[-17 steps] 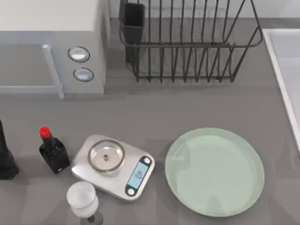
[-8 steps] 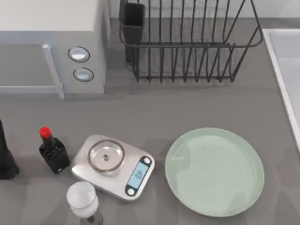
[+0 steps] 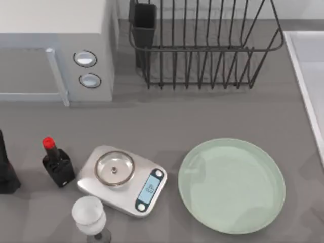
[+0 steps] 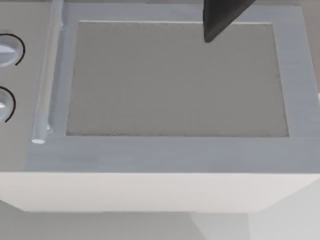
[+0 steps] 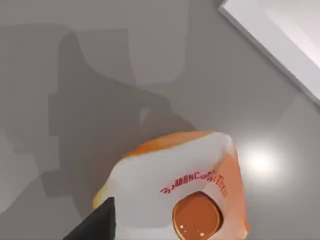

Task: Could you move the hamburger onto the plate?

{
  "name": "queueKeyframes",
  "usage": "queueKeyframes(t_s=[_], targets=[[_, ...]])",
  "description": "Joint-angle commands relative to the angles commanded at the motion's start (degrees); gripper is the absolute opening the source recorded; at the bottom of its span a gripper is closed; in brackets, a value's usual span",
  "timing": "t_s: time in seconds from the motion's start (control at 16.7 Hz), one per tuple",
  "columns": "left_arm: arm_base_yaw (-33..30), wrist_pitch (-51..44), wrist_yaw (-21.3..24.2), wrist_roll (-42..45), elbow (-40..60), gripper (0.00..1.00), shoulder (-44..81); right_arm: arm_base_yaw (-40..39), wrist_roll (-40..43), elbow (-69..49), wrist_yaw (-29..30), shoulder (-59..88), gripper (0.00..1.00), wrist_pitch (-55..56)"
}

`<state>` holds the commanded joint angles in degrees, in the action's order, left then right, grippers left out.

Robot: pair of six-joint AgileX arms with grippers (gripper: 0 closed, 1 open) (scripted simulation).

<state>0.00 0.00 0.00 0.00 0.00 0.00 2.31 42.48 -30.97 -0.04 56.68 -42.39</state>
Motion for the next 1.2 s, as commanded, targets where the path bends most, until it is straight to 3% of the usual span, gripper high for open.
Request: queueKeyframes(t_s=[0.36,0.66,0.9,1.2], targets=[[0.0,0.0,0.0,0.0,0.0,1.0,0.0,0.75,13.53,-10.43,-0.13,17.51,1.0,-13.05],[0.0,0.0,0.0,0.0,0.0,1.0,0.0,0.84,15.19,-11.78,-0.18,19.47,1.0,-14.59],[0.0,0.0,0.0,0.0,0.0,1.0,0.0,0.63,14.98,-10.28,-0.18,20.51,1.0,-12.25],[0.0,0.0,0.0,0.0,0.0,1.0,0.0,0.58,14.79,-3.91,-0.2,27.0,1.0,1.39]])
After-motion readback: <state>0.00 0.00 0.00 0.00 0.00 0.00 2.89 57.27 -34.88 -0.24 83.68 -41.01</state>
